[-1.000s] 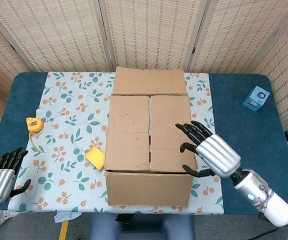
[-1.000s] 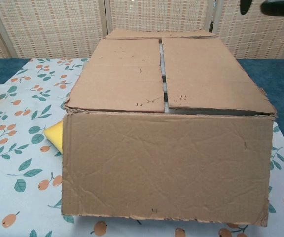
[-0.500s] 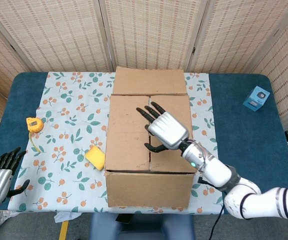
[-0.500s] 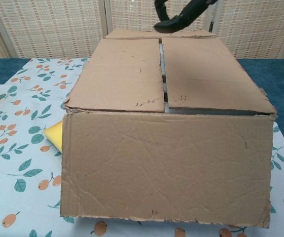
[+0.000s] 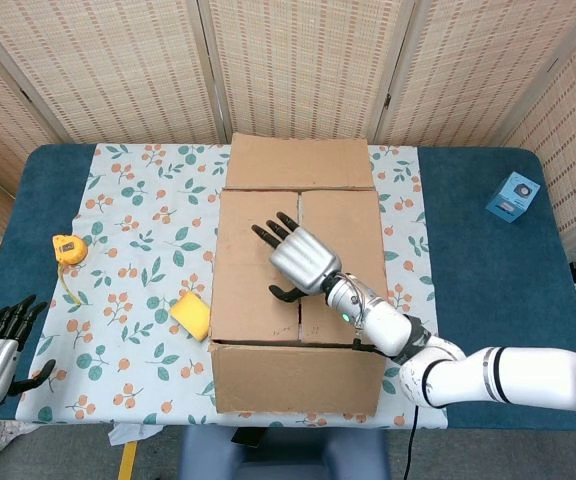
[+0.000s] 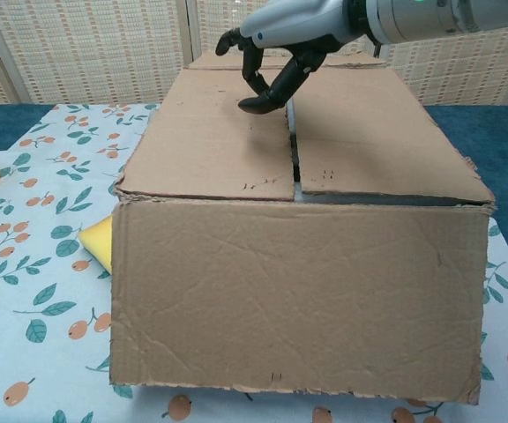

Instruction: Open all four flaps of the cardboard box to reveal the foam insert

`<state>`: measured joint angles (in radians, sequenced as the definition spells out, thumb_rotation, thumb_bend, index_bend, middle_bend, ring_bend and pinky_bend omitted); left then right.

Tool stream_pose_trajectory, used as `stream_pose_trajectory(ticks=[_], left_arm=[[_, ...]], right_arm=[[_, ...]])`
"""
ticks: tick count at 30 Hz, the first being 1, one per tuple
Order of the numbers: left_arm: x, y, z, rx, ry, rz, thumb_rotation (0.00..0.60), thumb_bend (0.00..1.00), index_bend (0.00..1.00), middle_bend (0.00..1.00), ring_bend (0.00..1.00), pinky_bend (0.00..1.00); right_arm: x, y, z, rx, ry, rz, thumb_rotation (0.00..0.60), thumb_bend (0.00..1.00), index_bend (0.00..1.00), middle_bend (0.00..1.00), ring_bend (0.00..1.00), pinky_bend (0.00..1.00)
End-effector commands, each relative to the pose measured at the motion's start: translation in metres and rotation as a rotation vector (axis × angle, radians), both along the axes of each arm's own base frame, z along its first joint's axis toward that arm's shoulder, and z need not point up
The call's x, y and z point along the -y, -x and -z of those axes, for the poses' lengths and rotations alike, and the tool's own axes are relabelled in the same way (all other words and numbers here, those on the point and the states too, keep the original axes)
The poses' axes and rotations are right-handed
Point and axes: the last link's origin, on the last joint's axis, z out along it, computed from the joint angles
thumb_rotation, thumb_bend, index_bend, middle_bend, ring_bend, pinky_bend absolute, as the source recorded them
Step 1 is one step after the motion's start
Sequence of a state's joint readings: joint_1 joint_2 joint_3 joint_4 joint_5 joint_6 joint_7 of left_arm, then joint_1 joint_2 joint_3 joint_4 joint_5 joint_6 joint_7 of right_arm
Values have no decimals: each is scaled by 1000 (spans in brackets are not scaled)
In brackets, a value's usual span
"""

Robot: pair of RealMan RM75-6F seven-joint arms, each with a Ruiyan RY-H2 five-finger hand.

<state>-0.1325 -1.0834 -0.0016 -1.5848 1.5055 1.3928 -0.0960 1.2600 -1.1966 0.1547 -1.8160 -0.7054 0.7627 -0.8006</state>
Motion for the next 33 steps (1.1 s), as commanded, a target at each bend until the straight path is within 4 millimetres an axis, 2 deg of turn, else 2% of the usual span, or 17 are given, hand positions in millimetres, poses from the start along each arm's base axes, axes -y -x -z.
stream_pose_trajectory(ticks=[1, 17, 24, 33], left_arm=[[0, 0, 0, 0, -1, 3, 600, 378, 0, 0, 0, 0], [0, 0, -1, 8, -6, 9, 600, 378, 0, 0, 0, 0], [1, 0, -1, 7, -6, 10, 600, 378, 0, 0, 0, 0], [0, 0, 0, -8, -5, 6, 600, 378, 0, 0, 0, 0]], right_arm=[[2, 0, 3, -15, 4, -4, 223, 490, 628, 19, 0, 0], [10, 9, 16, -76, 1, 19, 221, 490, 634, 20, 0, 0], [11, 19, 19, -111, -1, 40, 221, 491, 634, 20, 0, 0], [10, 32, 1, -132, 38, 71, 220, 491, 634, 20, 0, 0]])
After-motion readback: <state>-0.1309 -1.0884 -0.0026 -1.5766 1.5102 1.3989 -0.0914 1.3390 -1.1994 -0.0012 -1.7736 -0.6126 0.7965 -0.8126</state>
